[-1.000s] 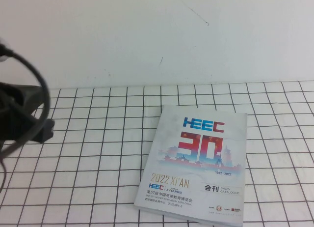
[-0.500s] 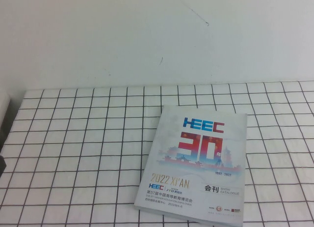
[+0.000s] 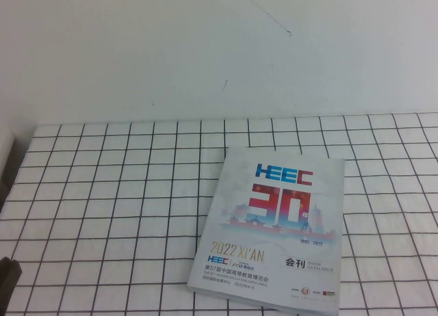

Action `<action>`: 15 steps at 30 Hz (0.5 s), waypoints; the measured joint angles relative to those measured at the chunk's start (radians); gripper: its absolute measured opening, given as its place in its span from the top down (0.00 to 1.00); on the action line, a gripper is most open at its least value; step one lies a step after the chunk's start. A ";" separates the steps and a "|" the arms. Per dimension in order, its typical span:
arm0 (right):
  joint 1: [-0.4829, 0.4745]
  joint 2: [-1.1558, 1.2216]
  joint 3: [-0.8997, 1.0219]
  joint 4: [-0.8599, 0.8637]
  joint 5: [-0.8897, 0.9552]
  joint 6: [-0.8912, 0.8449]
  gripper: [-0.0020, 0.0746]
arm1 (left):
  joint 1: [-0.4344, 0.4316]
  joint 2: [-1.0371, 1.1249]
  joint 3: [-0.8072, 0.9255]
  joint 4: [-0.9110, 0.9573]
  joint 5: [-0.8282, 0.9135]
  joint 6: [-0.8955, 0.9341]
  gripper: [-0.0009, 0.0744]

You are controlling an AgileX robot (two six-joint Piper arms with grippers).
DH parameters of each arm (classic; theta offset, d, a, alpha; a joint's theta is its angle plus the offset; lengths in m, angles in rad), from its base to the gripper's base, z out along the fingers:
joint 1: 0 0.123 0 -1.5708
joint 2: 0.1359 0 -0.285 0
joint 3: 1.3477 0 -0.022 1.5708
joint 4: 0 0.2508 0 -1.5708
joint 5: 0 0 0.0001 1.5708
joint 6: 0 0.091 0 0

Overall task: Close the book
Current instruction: 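Close the open booklet and leave it lying on the table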

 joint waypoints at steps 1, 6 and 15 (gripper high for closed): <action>0.000 0.000 0.000 0.000 0.000 0.000 0.98 | 0.000 0.000 0.002 -0.004 0.012 0.000 0.99; 0.000 0.000 0.000 0.000 0.000 0.000 0.98 | 0.000 0.000 0.002 -0.015 0.025 0.000 0.99; 0.000 0.000 0.000 0.000 0.000 0.000 0.98 | 0.000 0.000 0.002 -0.019 0.029 0.000 0.99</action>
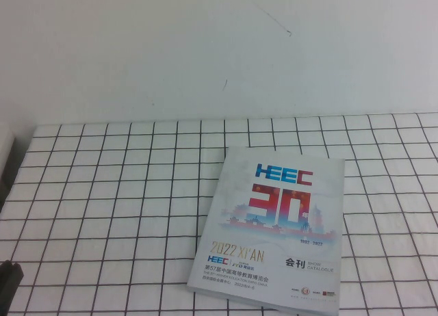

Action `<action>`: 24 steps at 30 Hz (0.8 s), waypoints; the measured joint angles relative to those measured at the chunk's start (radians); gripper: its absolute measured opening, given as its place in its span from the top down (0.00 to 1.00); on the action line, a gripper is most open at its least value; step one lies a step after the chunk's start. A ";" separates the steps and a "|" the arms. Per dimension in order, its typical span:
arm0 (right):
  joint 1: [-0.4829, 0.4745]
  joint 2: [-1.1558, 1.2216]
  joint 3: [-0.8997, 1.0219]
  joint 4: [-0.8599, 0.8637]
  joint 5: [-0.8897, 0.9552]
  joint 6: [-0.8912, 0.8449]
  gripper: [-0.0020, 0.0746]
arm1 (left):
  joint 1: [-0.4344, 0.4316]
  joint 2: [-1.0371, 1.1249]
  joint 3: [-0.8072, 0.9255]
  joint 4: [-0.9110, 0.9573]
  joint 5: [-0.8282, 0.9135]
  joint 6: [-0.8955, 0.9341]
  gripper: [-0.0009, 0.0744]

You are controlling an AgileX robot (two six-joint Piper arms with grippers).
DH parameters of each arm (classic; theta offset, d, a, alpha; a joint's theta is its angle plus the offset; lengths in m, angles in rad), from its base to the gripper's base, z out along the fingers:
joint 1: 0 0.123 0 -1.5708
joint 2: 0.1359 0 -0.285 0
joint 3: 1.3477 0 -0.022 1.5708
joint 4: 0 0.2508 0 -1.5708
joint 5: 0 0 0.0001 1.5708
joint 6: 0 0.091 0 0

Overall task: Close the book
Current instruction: 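Close the open booklet and leave it lying on the table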

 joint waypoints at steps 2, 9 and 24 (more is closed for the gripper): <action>0.000 0.000 0.000 0.000 0.000 0.000 0.98 | 0.004 0.000 0.002 0.000 0.000 0.000 0.99; 0.000 0.000 0.000 0.000 0.000 0.000 0.98 | 0.141 -0.080 0.080 0.000 0.035 0.000 0.99; -0.002 0.000 0.000 0.004 0.002 0.000 0.98 | 0.233 -0.177 0.155 -0.001 0.256 0.013 0.99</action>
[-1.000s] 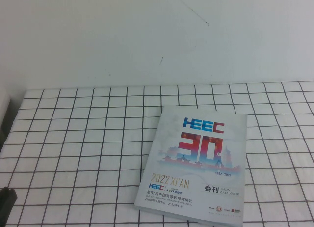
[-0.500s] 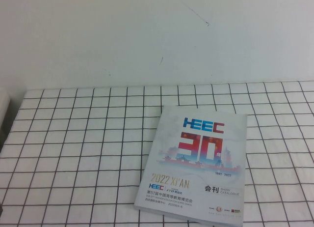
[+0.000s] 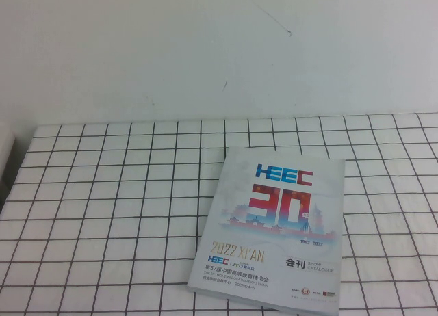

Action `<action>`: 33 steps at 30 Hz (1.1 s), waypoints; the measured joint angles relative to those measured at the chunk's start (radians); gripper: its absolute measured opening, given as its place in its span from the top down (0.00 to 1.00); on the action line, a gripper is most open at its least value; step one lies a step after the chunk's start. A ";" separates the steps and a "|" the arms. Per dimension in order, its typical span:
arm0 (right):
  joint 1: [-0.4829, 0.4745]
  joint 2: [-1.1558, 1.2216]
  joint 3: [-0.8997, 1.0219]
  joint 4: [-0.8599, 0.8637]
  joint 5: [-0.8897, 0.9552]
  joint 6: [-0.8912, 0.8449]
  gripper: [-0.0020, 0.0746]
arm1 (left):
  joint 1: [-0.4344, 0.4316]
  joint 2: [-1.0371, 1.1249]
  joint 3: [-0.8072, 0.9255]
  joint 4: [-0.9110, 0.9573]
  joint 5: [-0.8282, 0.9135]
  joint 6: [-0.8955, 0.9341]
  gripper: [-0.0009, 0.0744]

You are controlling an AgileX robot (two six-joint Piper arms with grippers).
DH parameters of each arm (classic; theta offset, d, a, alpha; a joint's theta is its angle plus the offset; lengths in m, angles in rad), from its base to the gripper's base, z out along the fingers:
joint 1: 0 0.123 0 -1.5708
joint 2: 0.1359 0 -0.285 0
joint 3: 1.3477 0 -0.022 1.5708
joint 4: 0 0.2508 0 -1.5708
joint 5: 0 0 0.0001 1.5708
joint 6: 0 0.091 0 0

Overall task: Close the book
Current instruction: 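Close the open booklet and leave it lying on the table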

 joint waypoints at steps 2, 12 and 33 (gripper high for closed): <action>0.000 0.000 0.000 0.000 0.000 0.000 0.98 | 0.000 0.000 0.000 0.000 0.004 0.002 0.99; 0.000 0.000 0.000 0.000 0.000 0.000 0.98 | 0.000 0.000 0.000 0.000 0.004 -0.022 0.99; 0.000 0.000 0.000 0.004 0.000 0.000 0.98 | 0.000 -0.001 0.000 -0.024 0.006 -0.043 0.99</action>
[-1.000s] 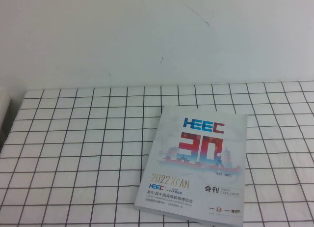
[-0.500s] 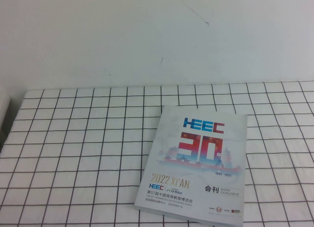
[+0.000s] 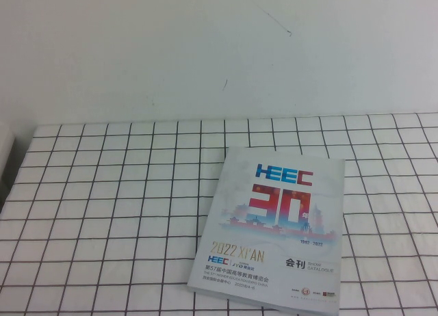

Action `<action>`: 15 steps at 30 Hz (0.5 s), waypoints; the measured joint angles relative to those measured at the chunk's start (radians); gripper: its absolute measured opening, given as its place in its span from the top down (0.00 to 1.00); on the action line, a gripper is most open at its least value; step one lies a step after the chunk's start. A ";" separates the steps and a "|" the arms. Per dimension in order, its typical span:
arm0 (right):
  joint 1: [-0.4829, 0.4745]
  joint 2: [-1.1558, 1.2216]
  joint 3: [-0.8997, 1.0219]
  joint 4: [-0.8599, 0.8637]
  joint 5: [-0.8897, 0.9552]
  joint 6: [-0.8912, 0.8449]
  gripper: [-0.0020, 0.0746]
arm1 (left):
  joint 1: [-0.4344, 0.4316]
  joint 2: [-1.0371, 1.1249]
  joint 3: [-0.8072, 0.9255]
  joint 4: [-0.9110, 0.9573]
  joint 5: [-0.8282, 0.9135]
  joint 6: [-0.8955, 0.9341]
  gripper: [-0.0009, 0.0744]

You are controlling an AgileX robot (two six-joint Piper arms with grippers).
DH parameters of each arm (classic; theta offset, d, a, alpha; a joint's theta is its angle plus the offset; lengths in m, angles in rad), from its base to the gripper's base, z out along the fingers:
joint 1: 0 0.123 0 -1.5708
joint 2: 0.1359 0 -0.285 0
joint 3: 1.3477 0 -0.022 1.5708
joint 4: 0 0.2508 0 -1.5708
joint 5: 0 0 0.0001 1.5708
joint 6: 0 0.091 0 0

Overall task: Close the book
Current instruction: 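Close the open booklet and leave it lying on the table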

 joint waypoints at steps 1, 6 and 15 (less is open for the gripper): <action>0.000 0.000 0.000 0.000 0.000 0.000 0.98 | 0.000 0.000 0.000 0.000 0.000 0.000 0.99; 0.000 0.000 0.000 0.000 0.000 0.000 0.98 | 0.000 0.000 0.000 0.000 0.000 0.000 0.99; -0.008 -0.031 0.048 -0.038 -0.084 -0.002 0.98 | 0.000 0.000 0.000 -0.002 0.000 0.000 0.99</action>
